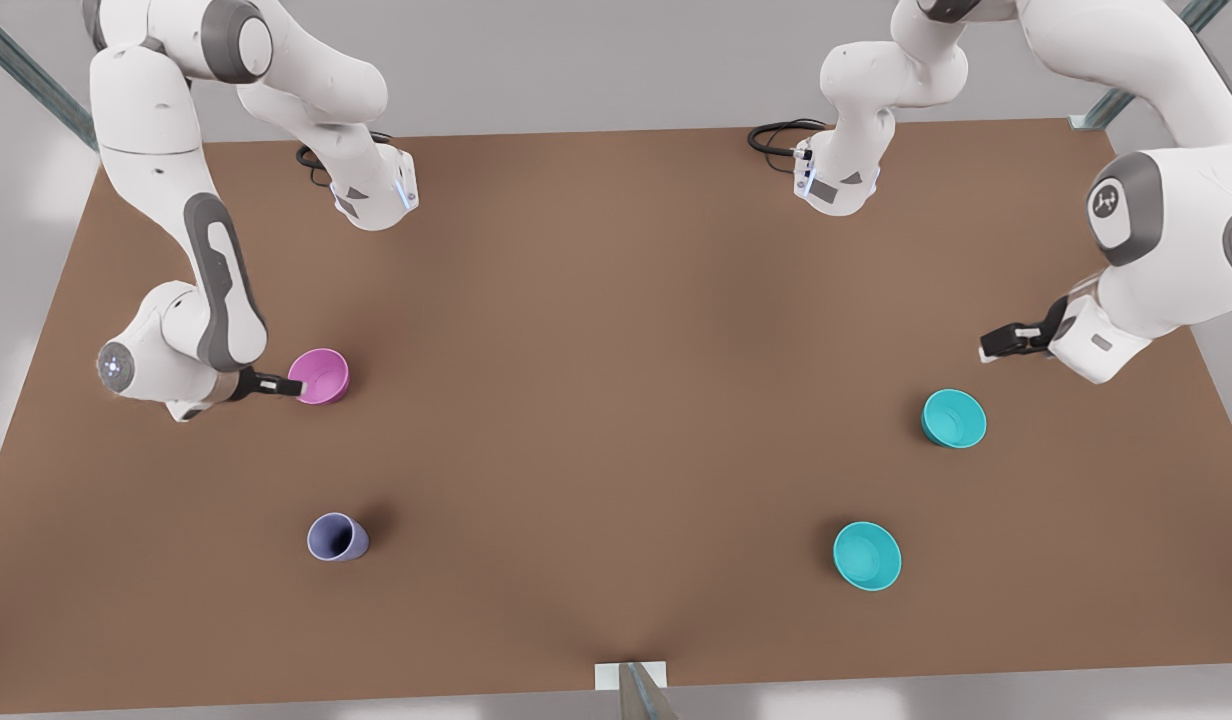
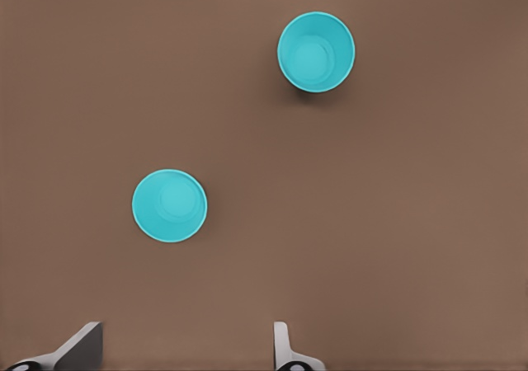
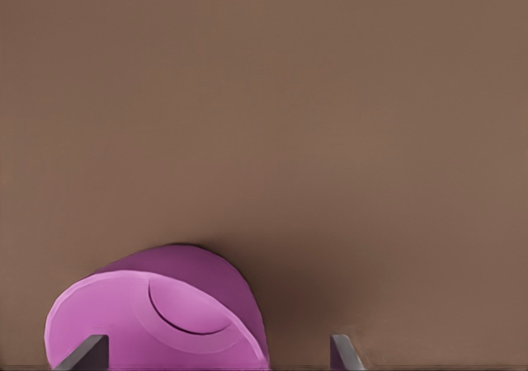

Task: Stack the blue bowl on the pink bowl

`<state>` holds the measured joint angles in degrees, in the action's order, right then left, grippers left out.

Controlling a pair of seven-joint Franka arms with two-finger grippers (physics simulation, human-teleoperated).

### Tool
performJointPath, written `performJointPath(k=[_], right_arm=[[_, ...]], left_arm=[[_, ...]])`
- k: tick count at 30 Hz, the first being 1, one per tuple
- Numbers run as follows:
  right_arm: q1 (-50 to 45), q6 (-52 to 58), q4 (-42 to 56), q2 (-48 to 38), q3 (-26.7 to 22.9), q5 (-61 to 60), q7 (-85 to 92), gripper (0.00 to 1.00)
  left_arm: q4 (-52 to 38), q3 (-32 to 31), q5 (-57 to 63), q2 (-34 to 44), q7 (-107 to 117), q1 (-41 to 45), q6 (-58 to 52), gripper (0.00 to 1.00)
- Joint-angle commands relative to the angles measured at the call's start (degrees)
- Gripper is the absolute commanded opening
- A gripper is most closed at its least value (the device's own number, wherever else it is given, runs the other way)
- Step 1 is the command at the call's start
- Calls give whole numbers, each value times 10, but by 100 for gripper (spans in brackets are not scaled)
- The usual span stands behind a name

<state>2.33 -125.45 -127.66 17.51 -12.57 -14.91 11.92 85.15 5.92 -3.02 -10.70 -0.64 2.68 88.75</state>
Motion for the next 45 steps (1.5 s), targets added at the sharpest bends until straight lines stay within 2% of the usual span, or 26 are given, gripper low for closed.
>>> performJointPath(k=[1,4,9,12,13,15,16,19,22,25,26,27,28,30,33,35,37,39,41,45], right_arm=[[-1,-85,-38,-19,0,-19,48,100],[0,-102,-85,-49,-1,-19,52,100],[0,-172,-109,-10,0,-19,52,100],[0,-176,-108,-7,0,-19,52,99],[0,-176,-106,-8,0,-19,51,95],[0,-176,-104,-10,0,-19,52,71],[0,-175,-104,-10,0,-19,52,63],[0,-174,-102,-11,0,-19,52,47],[0,-171,-97,-11,0,-19,52,22],[0,-164,-89,-13,1,-19,52,21],[0,-115,-89,-47,1,-19,53,21],[0,-13,-83,-106,0,-21,64,21],[-16,68,-64,-148,4,-39,59,21],[-73,98,-9,-136,8,-69,46,21],[-242,99,164,-34,10,-104,-156,21],[-346,98,308,85,9,-166,-355,21],[-400,98,448,198,10,-174,-573,21],[-406,94,564,294,34,-177,-705,21],[-412,88,619,340,46,-176,-749,21],[-435,40,626,372,47,-176,-767,21]], left_arm=[[-5,-1,-1,1,-7,4,-6,100],[-20,-3,-1,-5,-5,17,-3,100],[-21,-2,-1,-3,-7,14,-4,100],[-20,-2,-1,-5,-6,14,-4,100],[-20,-2,-1,-7,-6,14,-4,100],[-20,-2,-1,-6,-6,13,-6,100],[-20,-2,-1,-6,-5,14,-15,100],[-20,-2,-1,-5,-6,14,-15,100],[-20,-2,-1,-6,-5,13,-16,100],[-22,-2,1,-4,-6,13,-16,100],[-22,-2,2,-5,-6,14,-16,100],[-22,-2,1,-5,-6,14,-15,100],[-22,-2,1,-5,-6,14,-15,100],[-22,-2,1,-5,-6,14,-15,100],[-22,-2,1,-5,-5,14,-15,100],[-22,-3,1,-4,-5,14,-16,100],[-22,-11,-1,5,-3,17,-36,100],[-34,-11,-1,4,-2,17,-34,100],[-38,-9,1,-4,-4,13,-33,100],[-38,-7,-1,-10,-5,0,-36,100]])
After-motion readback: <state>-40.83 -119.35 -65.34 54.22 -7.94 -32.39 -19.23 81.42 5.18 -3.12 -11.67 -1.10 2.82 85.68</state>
